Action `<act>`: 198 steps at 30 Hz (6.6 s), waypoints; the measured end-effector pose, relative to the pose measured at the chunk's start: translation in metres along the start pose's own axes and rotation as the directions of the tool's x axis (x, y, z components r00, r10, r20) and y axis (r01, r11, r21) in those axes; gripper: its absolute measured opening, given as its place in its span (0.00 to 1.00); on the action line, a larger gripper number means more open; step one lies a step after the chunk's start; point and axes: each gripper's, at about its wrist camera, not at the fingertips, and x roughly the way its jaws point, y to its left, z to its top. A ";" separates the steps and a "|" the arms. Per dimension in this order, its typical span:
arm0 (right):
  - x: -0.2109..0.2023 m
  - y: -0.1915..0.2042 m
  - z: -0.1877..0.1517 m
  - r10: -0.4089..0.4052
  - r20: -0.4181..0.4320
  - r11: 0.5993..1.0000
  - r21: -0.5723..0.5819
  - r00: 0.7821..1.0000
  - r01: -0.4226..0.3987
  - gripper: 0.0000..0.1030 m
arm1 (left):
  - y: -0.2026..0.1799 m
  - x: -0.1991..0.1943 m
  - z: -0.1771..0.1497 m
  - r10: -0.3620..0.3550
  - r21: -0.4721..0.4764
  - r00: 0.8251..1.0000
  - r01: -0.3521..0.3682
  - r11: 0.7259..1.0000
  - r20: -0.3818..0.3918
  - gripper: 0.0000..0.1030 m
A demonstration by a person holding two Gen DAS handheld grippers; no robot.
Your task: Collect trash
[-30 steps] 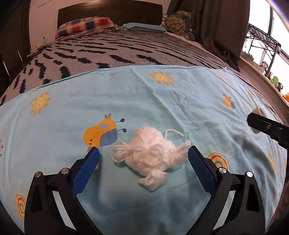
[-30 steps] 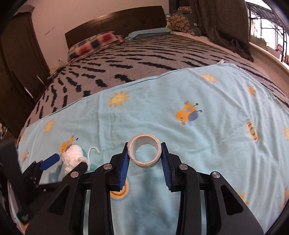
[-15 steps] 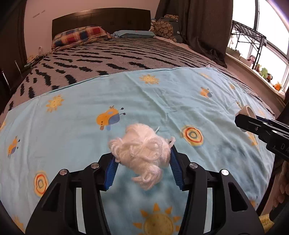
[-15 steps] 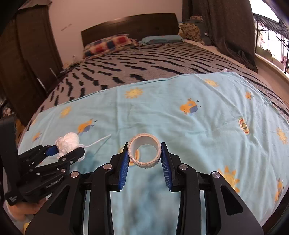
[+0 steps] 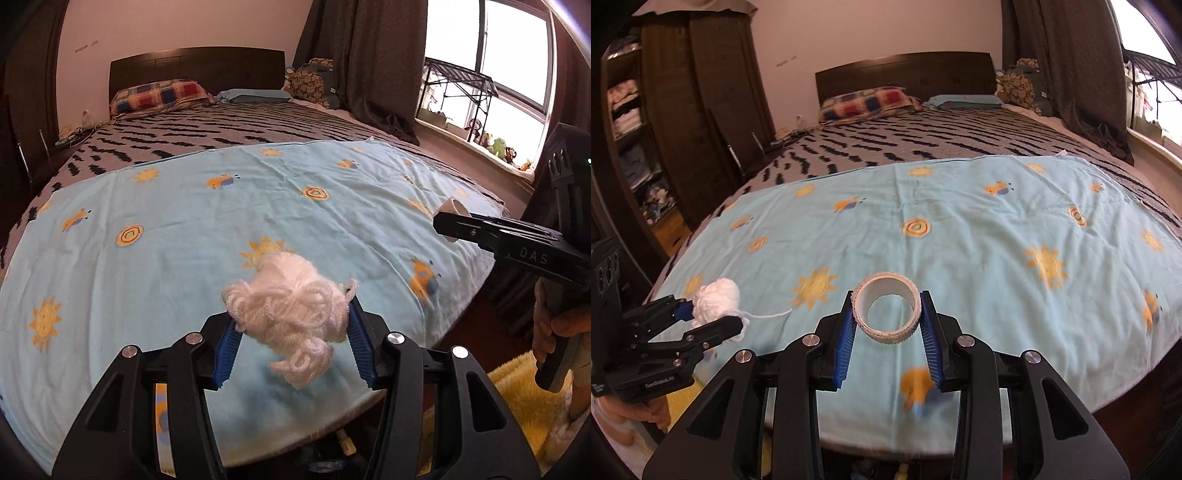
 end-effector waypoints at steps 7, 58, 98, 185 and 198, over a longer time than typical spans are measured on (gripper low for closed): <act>-0.014 0.021 -0.074 -0.032 -0.035 0.999 -0.026 0.999 0.031 0.33 | -0.027 -0.011 -0.073 -0.046 0.019 0.996 0.048 0.999 -0.070 0.48; 0.040 -0.030 -0.166 -0.079 -0.265 0.971 0.198 0.961 0.134 0.92 | -0.021 0.079 -0.168 -0.119 -0.125 0.935 0.081 0.989 -0.333 0.89; -0.178 0.049 -0.010 -0.341 0.277 0.940 0.073 0.899 0.334 0.97 | -0.045 -0.155 0.004 0.143 -0.010 0.946 -0.146 0.989 0.290 0.92; -0.159 0.042 -0.020 -0.364 0.229 0.931 0.121 0.903 0.345 0.97 | -0.045 -0.155 -0.005 0.156 -0.049 0.942 -0.148 0.988 0.297 0.92; -0.156 0.042 -0.021 -0.366 0.221 0.930 0.125 0.904 0.345 0.97 | -0.043 -0.152 -0.006 0.176 -0.065 0.939 -0.164 0.984 0.297 0.92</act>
